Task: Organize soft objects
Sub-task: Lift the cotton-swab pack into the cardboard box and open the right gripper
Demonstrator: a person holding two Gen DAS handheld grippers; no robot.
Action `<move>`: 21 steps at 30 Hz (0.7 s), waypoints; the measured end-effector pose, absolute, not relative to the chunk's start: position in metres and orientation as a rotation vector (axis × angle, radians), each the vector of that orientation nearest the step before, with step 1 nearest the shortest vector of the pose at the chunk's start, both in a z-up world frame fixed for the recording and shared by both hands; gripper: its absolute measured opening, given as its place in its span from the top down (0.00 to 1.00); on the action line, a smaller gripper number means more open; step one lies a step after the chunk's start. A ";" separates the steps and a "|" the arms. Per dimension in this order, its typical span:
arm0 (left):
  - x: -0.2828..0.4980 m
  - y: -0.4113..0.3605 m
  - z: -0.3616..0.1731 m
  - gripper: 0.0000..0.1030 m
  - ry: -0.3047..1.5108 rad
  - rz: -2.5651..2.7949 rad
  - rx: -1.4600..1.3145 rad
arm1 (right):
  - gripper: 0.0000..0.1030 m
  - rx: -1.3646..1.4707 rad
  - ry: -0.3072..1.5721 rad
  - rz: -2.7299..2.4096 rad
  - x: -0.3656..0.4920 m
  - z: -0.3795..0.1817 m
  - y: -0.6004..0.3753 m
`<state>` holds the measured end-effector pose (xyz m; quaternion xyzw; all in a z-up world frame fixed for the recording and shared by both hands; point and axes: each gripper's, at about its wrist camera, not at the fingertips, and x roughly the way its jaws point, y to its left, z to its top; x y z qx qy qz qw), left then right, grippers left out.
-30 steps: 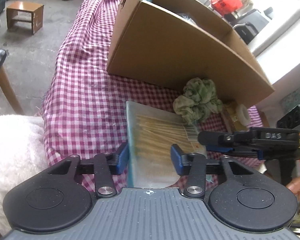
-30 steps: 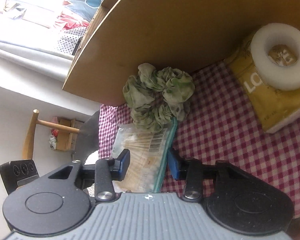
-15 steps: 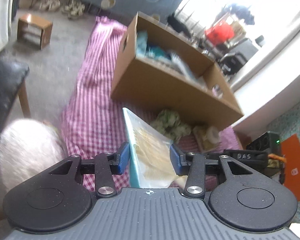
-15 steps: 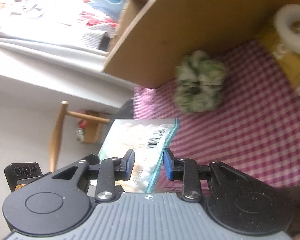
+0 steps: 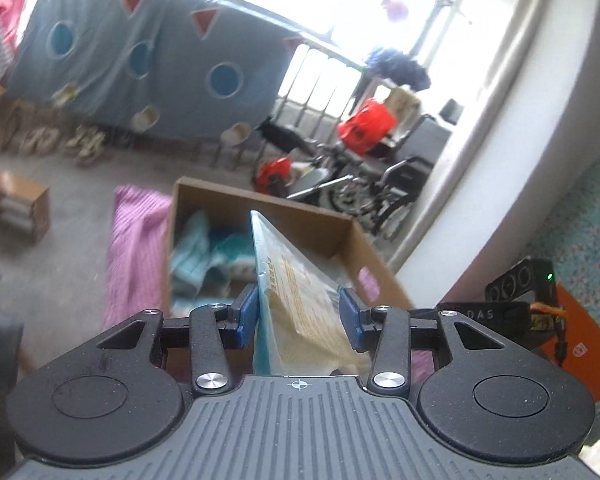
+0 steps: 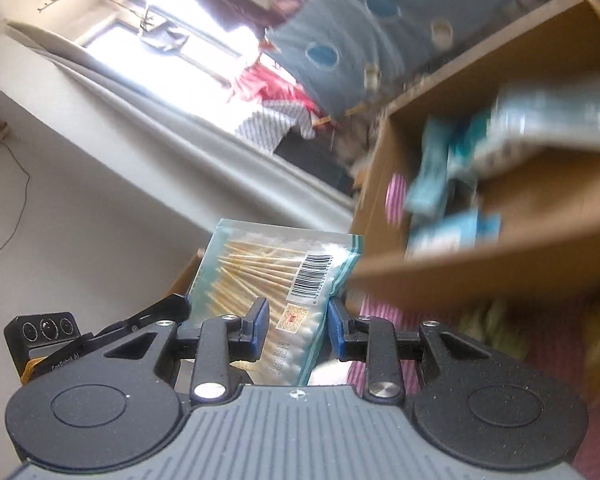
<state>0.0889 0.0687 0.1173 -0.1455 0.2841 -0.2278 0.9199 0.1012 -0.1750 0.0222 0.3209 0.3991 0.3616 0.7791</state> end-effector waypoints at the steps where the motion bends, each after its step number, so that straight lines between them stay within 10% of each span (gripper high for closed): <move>1: 0.100 0.064 0.118 0.59 0.586 -0.481 -0.299 | 0.67 0.677 0.846 0.771 0.107 0.031 -0.180; 21: 0.301 -0.008 -0.008 0.49 0.979 -0.522 -0.419 | 0.68 0.398 1.175 0.437 0.280 -0.022 -0.227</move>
